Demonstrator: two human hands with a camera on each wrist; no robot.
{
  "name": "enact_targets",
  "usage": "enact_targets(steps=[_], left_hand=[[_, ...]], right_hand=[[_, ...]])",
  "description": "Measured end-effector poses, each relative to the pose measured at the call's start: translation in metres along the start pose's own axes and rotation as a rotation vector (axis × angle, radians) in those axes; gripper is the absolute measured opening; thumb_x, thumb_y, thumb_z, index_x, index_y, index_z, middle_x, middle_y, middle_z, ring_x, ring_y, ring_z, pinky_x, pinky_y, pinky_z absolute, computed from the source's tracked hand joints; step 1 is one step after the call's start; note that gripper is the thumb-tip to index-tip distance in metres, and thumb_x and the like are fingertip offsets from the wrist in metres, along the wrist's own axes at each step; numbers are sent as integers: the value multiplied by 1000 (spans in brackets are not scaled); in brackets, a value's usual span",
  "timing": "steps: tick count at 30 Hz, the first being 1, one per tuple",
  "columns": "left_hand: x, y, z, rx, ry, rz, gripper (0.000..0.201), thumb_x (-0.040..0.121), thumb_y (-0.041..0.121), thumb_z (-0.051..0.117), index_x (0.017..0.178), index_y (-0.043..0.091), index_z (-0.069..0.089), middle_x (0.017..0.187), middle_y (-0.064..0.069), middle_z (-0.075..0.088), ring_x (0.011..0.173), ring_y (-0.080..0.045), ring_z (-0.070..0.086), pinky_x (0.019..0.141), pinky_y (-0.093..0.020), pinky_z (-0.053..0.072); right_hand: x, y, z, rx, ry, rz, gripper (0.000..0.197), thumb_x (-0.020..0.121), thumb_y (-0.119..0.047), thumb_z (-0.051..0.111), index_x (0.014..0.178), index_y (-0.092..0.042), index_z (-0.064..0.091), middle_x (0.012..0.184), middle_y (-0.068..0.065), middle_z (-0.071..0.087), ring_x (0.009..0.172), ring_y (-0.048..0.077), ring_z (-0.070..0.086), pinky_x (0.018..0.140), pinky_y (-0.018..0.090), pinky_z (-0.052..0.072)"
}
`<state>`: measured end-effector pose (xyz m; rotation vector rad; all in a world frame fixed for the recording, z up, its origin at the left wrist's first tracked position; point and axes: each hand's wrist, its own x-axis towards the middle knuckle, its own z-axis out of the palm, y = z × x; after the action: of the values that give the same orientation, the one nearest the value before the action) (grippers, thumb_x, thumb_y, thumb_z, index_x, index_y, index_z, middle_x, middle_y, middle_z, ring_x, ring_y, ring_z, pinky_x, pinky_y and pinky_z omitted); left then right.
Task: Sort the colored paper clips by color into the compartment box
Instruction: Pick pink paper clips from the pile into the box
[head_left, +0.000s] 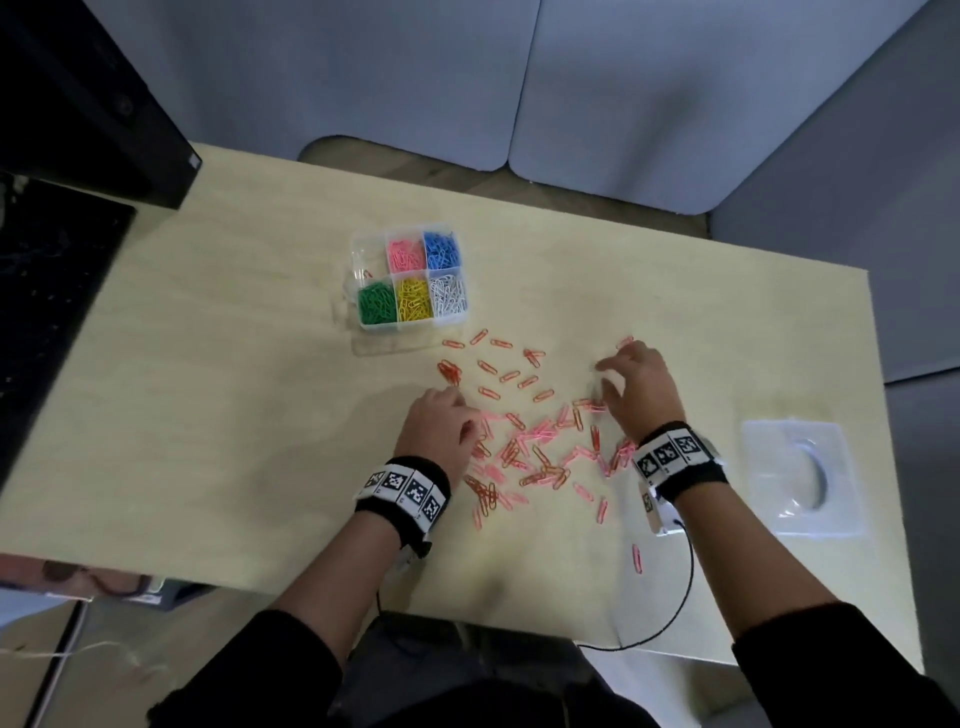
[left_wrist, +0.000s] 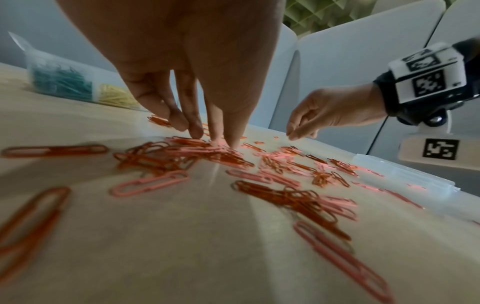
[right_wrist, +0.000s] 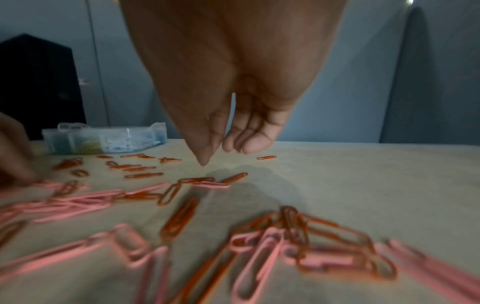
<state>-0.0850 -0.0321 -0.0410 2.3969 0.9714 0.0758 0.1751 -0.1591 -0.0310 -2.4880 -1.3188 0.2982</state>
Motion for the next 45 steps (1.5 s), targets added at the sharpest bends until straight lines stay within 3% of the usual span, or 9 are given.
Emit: enact_targets(steps=[3, 7, 13, 18, 24, 29, 36, 41, 45], left_hand=[[-1, 14, 5, 58, -2, -17, 25, 90, 34, 61, 108, 22, 71, 99, 2, 59, 94, -18, 47, 87, -35, 44], [5, 25, 5, -2, 28, -27, 27, 90, 23, 61, 116, 18, 69, 101, -2, 59, 98, -19, 49, 90, -36, 46], [12, 26, 6, -64, -28, -61, 14, 87, 26, 70, 91, 13, 74, 90, 0, 59, 86, -16, 56, 82, -30, 51], [11, 29, 3, -15, -62, -61, 14, 92, 14, 58, 79, 12, 65, 84, -2, 60, 82, -20, 59, 73, -30, 50], [12, 36, 4, -161, -28, -131, 32, 99, 7, 43, 123, 11, 63, 112, -7, 56, 97, -19, 56, 91, -31, 49], [18, 46, 9, -318, -11, -207, 28, 94, 1, 39, 76, 9, 59, 88, -7, 60, 85, -22, 58, 71, -25, 43], [22, 44, 20, -7, -104, 40, 7, 90, 23, 58, 95, 21, 63, 92, 5, 45, 94, -15, 46, 75, -27, 44], [26, 43, 18, 14, -144, 112, 12, 89, 31, 66, 88, 20, 67, 92, 6, 44, 96, -16, 49, 74, -25, 39], [24, 37, 8, -89, -93, 67, 11, 88, 30, 67, 87, 19, 69, 94, 2, 50, 96, -16, 49, 80, -30, 45]], right_hand=[[-18, -4, 2, 56, -57, 35, 5, 79, -11, 76, 84, -12, 76, 90, 5, 64, 82, 23, 61, 73, 26, 44], [-30, 2, 12, 132, -106, 136, 5, 85, -17, 72, 86, -15, 76, 91, 3, 66, 80, 20, 65, 75, 30, 53], [-38, 1, 13, 127, -153, 181, 10, 89, -24, 69, 85, -17, 73, 92, 2, 66, 81, 18, 65, 77, 33, 55], [-38, -13, 9, 167, -164, 231, 9, 85, -10, 65, 85, -14, 72, 82, -1, 73, 73, 15, 65, 76, 25, 53], [-37, -22, 6, 169, -206, 261, 22, 73, -7, 65, 90, -19, 70, 77, -7, 69, 73, 14, 68, 75, 29, 58], [-38, -23, 4, 111, -245, 167, 12, 77, -13, 67, 86, -19, 73, 83, -2, 65, 77, 19, 64, 75, 30, 54], [-41, -38, 6, 500, -358, 160, 35, 89, -4, 51, 77, -34, 66, 95, -2, 60, 76, 6, 55, 75, 26, 43], [-36, -40, 18, 191, -422, -87, 25, 78, -20, 78, 101, -23, 69, 97, 1, 56, 84, 12, 55, 76, 21, 47], [-35, -37, 29, 129, -409, -168, 13, 84, -28, 75, 94, -26, 69, 99, -2, 55, 86, 13, 57, 79, 28, 54]])
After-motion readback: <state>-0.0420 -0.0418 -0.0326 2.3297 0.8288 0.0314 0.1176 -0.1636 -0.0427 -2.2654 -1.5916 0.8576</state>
